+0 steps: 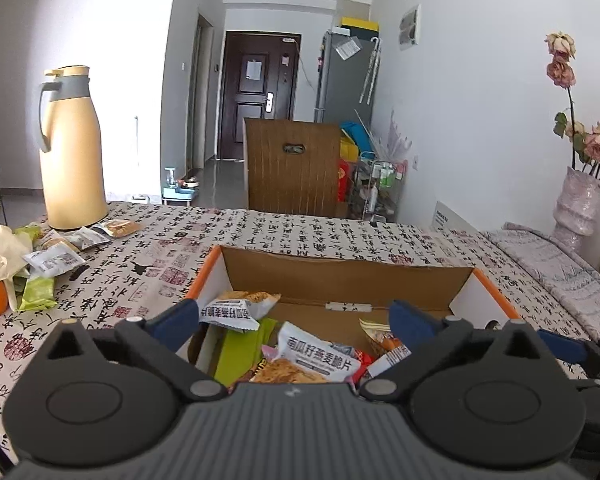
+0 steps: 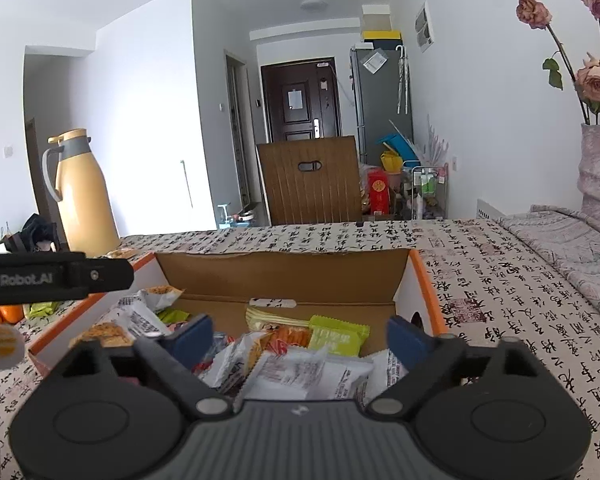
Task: Organize snacks
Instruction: 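Lower both packets into the box and open both grippers, then move both grippers back from the box to the snack pile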
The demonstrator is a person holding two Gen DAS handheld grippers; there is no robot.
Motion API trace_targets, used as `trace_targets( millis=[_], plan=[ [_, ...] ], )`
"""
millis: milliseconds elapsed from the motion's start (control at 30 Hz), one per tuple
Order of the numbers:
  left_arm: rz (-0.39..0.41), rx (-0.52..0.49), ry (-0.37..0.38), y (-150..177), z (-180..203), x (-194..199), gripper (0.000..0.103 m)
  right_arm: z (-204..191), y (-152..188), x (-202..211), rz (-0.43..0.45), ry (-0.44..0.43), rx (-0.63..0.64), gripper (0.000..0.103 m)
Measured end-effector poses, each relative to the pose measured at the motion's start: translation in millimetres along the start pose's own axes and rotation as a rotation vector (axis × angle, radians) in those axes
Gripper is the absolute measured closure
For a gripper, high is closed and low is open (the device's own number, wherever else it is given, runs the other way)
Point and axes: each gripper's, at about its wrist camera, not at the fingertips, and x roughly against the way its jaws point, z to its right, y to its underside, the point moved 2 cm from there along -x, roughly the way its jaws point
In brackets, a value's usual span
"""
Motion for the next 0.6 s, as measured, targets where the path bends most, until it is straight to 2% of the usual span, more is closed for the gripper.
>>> trace_targets(
  millis=[600],
  plan=[
    [-0.011,0.018,-0.006,-1.5,-1.1,0.5,0.000,0.1,-1.2,6.9,0.019,0.004,-0.008,0.000]
  ],
)
